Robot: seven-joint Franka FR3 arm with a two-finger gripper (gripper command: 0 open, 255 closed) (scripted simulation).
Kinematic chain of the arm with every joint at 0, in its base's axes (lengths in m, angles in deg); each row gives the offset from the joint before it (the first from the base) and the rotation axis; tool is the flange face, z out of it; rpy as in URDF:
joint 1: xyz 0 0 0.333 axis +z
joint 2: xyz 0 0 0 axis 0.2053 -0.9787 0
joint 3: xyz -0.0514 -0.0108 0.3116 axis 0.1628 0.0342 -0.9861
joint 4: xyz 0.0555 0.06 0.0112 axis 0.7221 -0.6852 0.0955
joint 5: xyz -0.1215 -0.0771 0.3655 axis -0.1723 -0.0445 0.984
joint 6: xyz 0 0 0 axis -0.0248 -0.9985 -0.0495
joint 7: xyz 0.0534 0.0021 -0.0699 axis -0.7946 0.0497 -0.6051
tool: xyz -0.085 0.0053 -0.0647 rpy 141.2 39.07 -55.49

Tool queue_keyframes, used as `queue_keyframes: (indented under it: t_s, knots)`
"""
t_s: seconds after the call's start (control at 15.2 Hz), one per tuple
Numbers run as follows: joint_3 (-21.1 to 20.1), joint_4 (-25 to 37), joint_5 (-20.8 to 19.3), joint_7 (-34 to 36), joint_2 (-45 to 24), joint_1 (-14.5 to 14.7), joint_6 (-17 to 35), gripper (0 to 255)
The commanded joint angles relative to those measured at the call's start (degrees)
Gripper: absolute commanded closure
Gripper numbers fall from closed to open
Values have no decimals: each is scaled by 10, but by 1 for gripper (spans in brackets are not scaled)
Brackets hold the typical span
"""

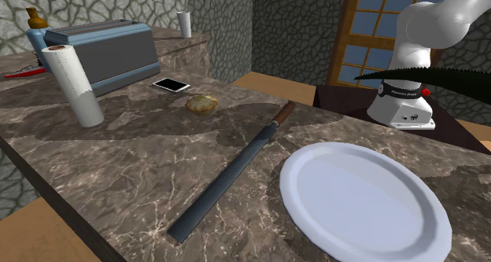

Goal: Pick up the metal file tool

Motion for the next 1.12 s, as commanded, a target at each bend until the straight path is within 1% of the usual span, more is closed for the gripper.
queue_keyframes:
  t_s: [0.0,0.53,1.06]
  knots:
    - [0,0,0,0,0,0,0,0]
    - [-37,13,8,-56,-133,52,125,0]
    - [-81,57,1,-104,-273,95,226,0]
